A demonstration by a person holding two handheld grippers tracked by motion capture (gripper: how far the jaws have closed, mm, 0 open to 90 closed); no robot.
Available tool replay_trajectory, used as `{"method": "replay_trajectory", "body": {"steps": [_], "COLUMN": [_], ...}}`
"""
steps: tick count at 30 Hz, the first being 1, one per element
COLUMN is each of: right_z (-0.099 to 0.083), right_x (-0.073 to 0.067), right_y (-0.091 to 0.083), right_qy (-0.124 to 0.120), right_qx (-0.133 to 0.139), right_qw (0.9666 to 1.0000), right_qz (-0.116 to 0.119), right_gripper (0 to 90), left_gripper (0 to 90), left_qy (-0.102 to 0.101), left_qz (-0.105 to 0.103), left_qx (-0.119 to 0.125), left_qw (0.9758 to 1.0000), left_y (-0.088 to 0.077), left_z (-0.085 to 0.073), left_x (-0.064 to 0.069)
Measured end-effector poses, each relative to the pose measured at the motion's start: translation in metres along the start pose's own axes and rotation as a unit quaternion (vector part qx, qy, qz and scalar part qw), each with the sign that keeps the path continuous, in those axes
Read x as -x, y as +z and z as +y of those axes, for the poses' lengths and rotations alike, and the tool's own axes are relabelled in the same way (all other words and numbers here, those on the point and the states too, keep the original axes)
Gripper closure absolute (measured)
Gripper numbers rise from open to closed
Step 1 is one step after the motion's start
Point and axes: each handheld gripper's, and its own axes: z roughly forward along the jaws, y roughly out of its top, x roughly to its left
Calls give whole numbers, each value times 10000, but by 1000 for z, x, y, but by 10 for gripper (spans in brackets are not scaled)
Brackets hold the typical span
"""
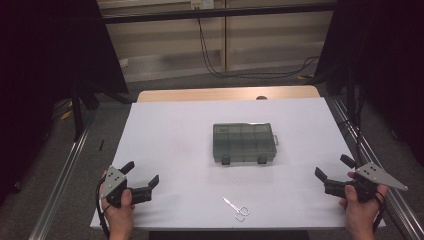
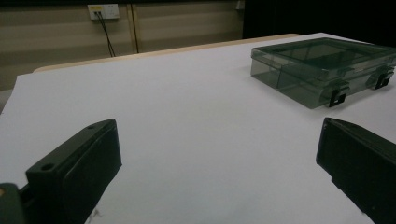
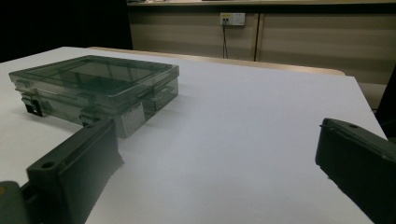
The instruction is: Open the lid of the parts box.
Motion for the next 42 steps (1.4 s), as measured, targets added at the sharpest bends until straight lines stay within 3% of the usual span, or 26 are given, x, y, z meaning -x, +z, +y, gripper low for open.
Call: {"method": "replay_trajectory", "body": {"steps": [5, 8, 21, 26, 32, 42], "right_z": [0, 0, 3, 6, 10, 23], "right_x": [-1, -1, -2, -5, -12, -25], "right_y": [0, 1, 2, 3, 6, 11], "right_qy": [-55, -40, -72, -129, -275, -285], "right_qx": [0, -8, -71, -77, -120, -51], "right_qw": [10000, 10000, 9999, 9998, 9994, 9989], "right_qz": [24, 11, 68, 113, 184, 364], "right_gripper": [0, 0, 0, 0, 0, 0], "left_gripper": [0, 0, 0, 0, 0, 0], "left_qy": [-109, -33, -36, -114, -69, 32], "left_qz": [16, 24, 7, -131, -132, -430], "left_qx": [21, 5, 48, 57, 28, -67], "left_qw": [9999, 10000, 10000, 9998, 9999, 9990], "left_y": [-1, -3, -1, 1, 4, 21], "left_z": [0, 1, 5, 7, 12, 22], "left_x": [-1, 0, 6, 9, 13, 28]}}
